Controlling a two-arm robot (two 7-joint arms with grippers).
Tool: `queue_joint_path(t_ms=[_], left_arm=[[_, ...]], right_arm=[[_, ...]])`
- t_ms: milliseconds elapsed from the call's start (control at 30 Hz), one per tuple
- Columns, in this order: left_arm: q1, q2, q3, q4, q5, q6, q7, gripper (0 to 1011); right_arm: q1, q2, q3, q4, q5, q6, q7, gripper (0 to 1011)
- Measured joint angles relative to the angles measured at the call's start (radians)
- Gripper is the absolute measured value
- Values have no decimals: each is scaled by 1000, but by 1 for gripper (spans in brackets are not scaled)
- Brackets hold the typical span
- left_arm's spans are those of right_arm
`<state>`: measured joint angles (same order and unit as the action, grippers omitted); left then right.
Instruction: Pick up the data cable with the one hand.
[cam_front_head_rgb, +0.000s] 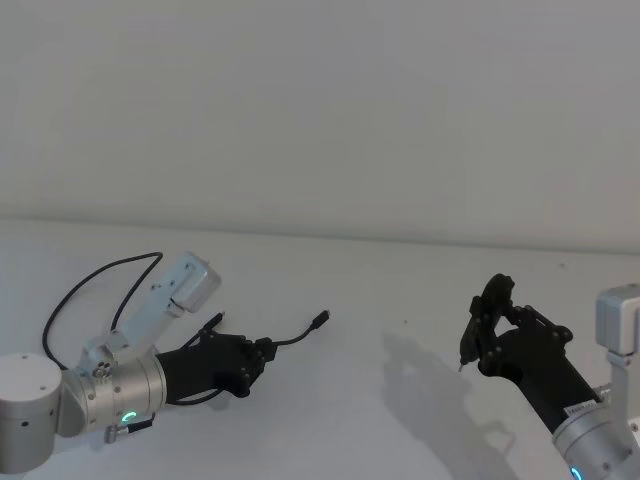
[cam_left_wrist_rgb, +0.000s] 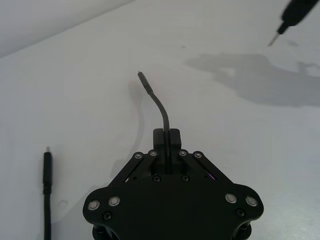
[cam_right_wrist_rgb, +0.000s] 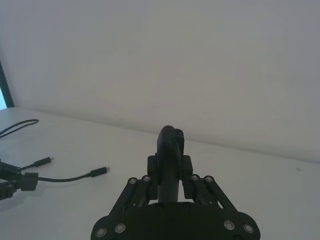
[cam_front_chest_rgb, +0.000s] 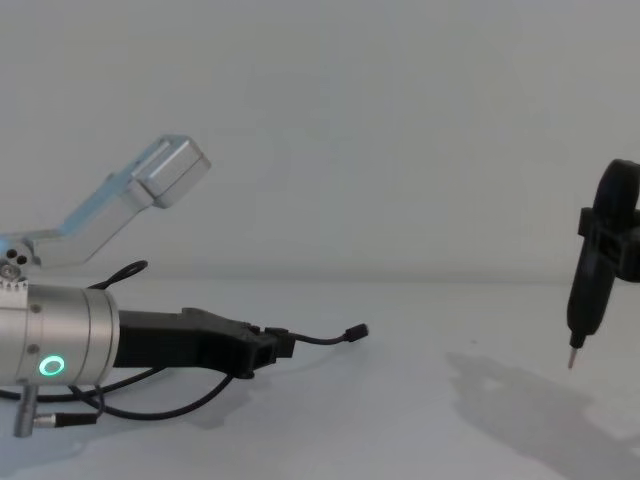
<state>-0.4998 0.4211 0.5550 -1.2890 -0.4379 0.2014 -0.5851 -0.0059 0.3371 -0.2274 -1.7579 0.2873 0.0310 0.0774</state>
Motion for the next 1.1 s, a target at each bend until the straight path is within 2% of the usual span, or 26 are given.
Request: queue_joint_path(t_ms=[433, 1100], left_arm=[[-18, 14, 21, 15, -38, -66, -128, 60], [-24, 20, 30, 19, -58, -93, -184, 60]], right_arm=[[73, -14, -24, 74, -4, -22, 61, 274], [261, -76, -70, 273, -10, -41, 164, 274]])
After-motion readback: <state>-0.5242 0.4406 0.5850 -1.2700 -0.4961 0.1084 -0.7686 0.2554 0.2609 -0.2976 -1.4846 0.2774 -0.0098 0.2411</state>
